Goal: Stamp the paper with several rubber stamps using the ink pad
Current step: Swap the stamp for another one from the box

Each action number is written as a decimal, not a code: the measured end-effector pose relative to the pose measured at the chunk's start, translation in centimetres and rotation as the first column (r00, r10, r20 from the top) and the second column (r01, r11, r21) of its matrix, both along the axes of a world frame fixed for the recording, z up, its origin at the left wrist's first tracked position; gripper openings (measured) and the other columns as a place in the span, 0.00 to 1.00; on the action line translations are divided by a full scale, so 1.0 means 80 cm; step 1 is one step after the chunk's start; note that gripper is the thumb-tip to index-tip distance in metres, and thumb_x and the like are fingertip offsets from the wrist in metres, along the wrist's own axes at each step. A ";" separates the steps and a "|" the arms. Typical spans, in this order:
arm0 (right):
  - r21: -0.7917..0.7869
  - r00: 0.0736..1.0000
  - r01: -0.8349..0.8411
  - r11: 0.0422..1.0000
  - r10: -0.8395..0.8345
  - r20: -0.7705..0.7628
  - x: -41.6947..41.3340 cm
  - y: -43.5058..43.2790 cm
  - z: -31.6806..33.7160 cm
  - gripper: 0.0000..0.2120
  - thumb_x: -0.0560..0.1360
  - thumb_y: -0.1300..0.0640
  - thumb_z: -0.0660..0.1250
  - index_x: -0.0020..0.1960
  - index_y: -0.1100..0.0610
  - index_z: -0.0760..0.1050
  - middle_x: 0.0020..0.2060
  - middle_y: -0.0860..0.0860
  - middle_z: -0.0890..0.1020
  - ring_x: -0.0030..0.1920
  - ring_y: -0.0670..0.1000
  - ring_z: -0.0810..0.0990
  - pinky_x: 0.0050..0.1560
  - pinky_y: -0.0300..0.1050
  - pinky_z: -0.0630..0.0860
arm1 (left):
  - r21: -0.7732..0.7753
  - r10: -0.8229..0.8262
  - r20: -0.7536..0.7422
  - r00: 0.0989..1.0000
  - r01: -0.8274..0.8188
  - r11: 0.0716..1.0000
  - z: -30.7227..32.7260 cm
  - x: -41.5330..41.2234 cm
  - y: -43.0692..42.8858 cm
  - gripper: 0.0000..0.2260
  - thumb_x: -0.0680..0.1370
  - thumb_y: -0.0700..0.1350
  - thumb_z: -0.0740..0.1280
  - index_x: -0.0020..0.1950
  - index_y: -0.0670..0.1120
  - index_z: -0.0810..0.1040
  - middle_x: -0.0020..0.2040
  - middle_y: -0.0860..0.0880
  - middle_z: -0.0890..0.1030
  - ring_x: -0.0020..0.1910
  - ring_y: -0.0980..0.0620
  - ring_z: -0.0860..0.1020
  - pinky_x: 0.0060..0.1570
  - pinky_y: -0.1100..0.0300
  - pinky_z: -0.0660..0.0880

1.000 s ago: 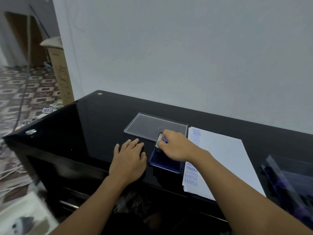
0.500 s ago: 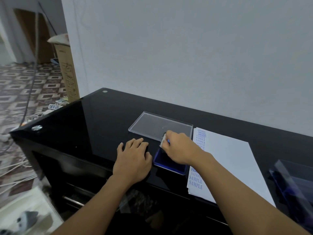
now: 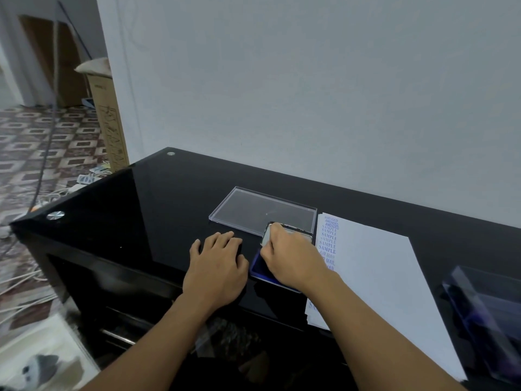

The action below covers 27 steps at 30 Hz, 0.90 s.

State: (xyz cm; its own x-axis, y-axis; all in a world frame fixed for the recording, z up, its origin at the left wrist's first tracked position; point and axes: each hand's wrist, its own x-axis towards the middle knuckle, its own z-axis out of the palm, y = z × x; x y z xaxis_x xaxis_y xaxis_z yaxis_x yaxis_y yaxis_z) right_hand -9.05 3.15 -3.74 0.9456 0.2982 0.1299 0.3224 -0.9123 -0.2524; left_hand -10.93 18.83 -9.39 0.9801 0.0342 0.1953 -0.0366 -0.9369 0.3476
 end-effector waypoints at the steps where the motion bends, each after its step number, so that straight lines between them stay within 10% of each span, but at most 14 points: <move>1: -0.001 1.000 0.003 1.000 -0.003 0.002 0.000 0.000 -0.001 0.08 0.82 0.50 0.55 0.48 0.54 0.63 0.39 0.54 0.76 0.38 0.56 0.73 0.37 0.48 0.66 | 0.002 0.000 -0.001 1.000 0.000 1.000 0.000 0.000 0.000 0.21 0.83 0.54 0.53 0.76 0.54 0.66 0.78 0.56 0.63 0.78 0.53 0.57 0.78 0.44 0.51; 27: 0.025 1.000 0.011 1.000 -0.010 -0.008 0.009 0.000 -0.009 0.08 0.82 0.50 0.55 0.47 0.54 0.63 0.39 0.54 0.77 0.38 0.56 0.76 0.37 0.50 0.71 | -0.004 -0.002 -0.004 1.000 0.002 1.000 0.001 -0.001 -0.002 0.21 0.83 0.53 0.53 0.75 0.53 0.67 0.78 0.55 0.63 0.78 0.53 0.58 0.77 0.44 0.51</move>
State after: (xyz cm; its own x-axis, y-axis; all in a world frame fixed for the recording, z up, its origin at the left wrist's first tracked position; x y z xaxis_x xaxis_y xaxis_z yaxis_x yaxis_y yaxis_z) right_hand -8.33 3.12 -4.49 0.9497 0.2851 0.1293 0.3107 -0.9092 -0.2773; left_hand -11.05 18.70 -9.29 0.9809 0.0330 0.1915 -0.0371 -0.9356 0.3511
